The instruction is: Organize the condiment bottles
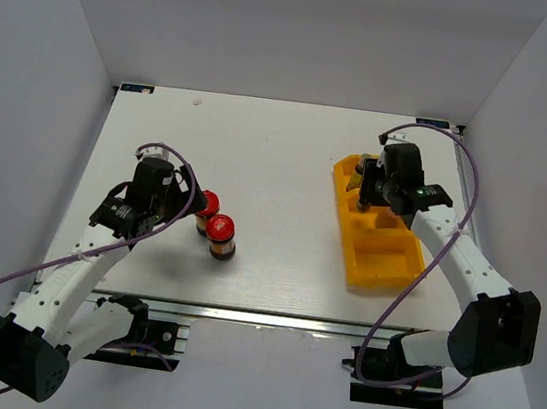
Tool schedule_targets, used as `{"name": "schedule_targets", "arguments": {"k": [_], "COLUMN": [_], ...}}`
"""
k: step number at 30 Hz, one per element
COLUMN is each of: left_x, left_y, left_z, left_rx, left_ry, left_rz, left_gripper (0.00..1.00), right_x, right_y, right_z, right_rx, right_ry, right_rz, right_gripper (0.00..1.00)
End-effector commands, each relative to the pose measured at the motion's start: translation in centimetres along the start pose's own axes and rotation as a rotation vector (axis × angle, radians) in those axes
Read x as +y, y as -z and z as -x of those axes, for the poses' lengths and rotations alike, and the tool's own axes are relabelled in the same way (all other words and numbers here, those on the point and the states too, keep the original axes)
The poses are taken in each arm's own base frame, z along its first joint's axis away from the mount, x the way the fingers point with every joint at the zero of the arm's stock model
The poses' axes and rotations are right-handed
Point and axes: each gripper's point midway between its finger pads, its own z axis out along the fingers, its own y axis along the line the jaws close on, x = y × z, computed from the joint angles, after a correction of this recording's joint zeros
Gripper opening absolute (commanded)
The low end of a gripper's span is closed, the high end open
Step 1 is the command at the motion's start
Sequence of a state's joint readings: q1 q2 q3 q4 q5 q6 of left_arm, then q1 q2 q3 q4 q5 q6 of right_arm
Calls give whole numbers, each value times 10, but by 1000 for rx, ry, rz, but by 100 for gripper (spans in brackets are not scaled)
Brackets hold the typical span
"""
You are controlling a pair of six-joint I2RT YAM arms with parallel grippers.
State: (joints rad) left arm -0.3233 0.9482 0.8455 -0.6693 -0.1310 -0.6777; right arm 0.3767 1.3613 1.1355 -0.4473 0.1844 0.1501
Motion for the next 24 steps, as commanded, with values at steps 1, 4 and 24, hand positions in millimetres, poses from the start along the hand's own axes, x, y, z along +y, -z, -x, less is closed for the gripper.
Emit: {"name": "schedule_targets", "arguments": {"k": [1, 4, 24], "left_x": [-3, 0, 2], "left_y": [4, 2, 3], "left_z": [4, 3, 3], "left_rx": [-26, -24, -29], "left_ry": [3, 4, 10], "left_rz": [-15, -3, 4], "left_gripper": [98, 98, 98], "right_x": [-15, -19, -20], "right_y": [-1, -10, -27], "right_z": [-6, -15, -33], "right_rx": [21, 51, 103], "right_ry": [-55, -66, -123], "right_rz": [-41, -45, -19], "right_gripper": [13, 16, 79]}}
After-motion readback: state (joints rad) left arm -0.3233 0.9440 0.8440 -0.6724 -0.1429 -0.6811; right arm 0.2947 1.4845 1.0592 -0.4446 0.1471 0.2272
